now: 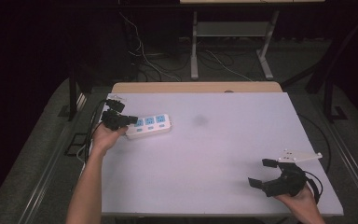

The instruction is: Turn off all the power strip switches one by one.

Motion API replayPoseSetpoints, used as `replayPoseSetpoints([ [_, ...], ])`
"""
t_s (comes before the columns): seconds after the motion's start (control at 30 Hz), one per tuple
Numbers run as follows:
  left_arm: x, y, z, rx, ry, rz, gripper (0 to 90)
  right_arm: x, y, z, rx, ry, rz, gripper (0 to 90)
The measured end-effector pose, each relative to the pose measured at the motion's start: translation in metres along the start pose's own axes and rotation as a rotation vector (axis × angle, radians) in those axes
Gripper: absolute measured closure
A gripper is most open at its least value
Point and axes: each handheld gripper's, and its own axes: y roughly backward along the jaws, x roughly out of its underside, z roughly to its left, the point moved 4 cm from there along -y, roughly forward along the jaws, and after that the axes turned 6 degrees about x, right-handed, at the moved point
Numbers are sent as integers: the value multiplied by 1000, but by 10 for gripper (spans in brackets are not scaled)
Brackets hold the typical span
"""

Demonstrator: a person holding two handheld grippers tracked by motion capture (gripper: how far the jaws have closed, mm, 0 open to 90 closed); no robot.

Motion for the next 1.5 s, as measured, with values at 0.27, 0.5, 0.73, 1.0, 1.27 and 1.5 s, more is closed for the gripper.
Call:
replayPoseSetpoints([
  [0.27,7,-8,3,0,4,26,893,0,0,0,0,-1,-1,5],
  [0.5,13,-16,2,8,9,38,892,0,0,-1,1,-2,-1,5],
  [0.73,18,-22,1,14,14,42,892,0,0,-1,2,-3,1,4],
  [1.0,19,-22,0,4,7,41,893,1,-1,0,1,1,4,5],
  [1.27,17,-24,-7,-44,-68,74,897,1,-1,-1,8,2,8,4],
  [1.5,17,-25,-6,-46,-33,75,899,0,1,-2,10,4,4,4],
])
